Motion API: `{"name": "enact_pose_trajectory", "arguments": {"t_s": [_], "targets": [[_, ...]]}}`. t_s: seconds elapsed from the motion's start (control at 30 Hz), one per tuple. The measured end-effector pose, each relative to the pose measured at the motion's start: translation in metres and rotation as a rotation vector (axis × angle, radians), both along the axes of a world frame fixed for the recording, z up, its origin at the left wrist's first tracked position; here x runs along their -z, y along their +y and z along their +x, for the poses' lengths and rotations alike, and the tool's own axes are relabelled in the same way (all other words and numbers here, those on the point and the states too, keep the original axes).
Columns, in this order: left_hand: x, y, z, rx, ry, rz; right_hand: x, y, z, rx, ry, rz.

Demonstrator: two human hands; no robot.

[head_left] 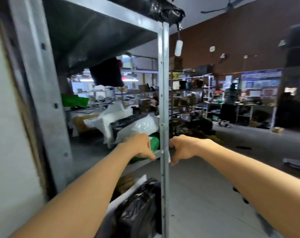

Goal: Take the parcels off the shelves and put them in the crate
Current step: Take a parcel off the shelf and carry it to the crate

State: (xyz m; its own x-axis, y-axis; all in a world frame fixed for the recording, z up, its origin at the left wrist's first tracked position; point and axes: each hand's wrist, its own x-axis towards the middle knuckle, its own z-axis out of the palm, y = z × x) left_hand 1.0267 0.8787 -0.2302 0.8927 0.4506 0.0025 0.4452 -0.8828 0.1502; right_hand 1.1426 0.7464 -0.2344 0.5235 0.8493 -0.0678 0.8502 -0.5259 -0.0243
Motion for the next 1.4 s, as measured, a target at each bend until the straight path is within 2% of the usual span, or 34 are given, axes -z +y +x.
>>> {"name": "enact_pose_trajectory", "arguments": {"t_s": [0.23,0.5,0.73,0.93,1.17,1.27,1.4], "targets": [[-0.013,0.01,-0.158,-0.26,-0.061,0.074,-0.022,0.034,-0.127,-0.2,0.089,0.096],[-0.016,0.003,-0.381,-0.642,0.012,0.055,-0.03,0.082,-0.312,-0.559,0.057,0.069],[-0.035,-0.05,-0.585,-0.989,-0.06,0.042,-0.05,0.105,-0.505,-1.01,0.221,0.146],[-0.062,-0.132,-0.732,-1.32,-0.066,0.067,-0.064,0.09,-0.673,-1.403,0.304,0.149],[-0.092,-0.25,-0.831,-1.709,-0.122,0.255,-0.094,0.034,-0.827,-1.827,0.32,0.159],[-0.097,-0.294,-0.847,-1.838,-0.217,0.308,-0.103,0.006,-0.866,-1.979,0.376,0.179],[-0.101,-0.331,-0.857,-1.963,-0.228,0.331,-0.107,-0.02,-0.895,-2.124,0.407,0.211]]}}
